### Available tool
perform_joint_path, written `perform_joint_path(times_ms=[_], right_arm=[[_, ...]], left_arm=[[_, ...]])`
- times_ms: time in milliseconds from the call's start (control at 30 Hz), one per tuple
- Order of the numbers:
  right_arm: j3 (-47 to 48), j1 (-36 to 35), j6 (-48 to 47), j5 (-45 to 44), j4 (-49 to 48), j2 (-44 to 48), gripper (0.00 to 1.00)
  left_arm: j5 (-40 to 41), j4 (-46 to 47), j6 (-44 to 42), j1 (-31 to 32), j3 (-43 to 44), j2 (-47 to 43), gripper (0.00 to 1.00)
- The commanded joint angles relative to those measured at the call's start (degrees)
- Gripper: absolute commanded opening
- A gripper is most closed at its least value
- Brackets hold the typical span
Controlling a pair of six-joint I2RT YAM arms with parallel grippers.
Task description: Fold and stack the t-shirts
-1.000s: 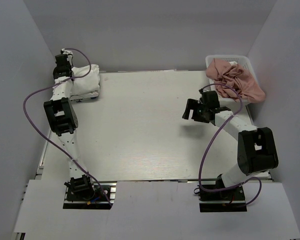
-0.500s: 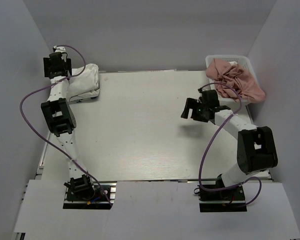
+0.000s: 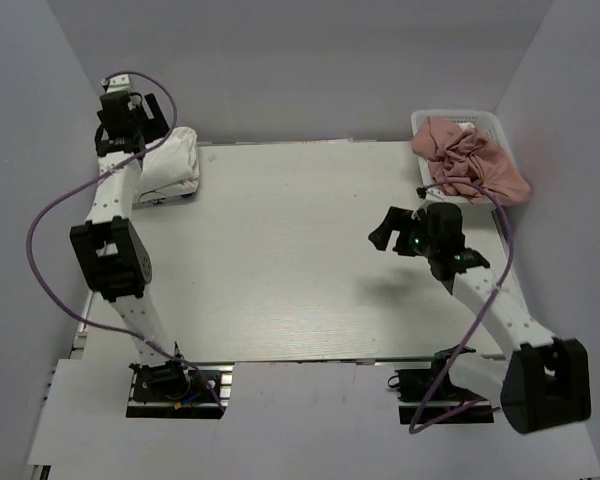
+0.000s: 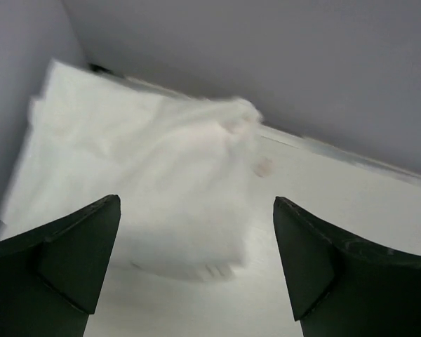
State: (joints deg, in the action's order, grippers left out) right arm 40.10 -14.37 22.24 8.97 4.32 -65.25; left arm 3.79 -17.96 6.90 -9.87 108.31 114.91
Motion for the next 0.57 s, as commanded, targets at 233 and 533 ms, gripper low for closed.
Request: perform_joint_path(times_ms=[233,533], right_arm=[[-16.27,0.13,6.58,4.74,-7.04,18.22,0.91],[-21.46,0.05,6.94,2.10,-10.72,25.61,0.91]], left_arm=[[-11.61,17.17,27.29,21.98,-58.54,-41.24,0.99],[0.77,3.37,26.85,29.64,-65.95,-56.98,0.99]])
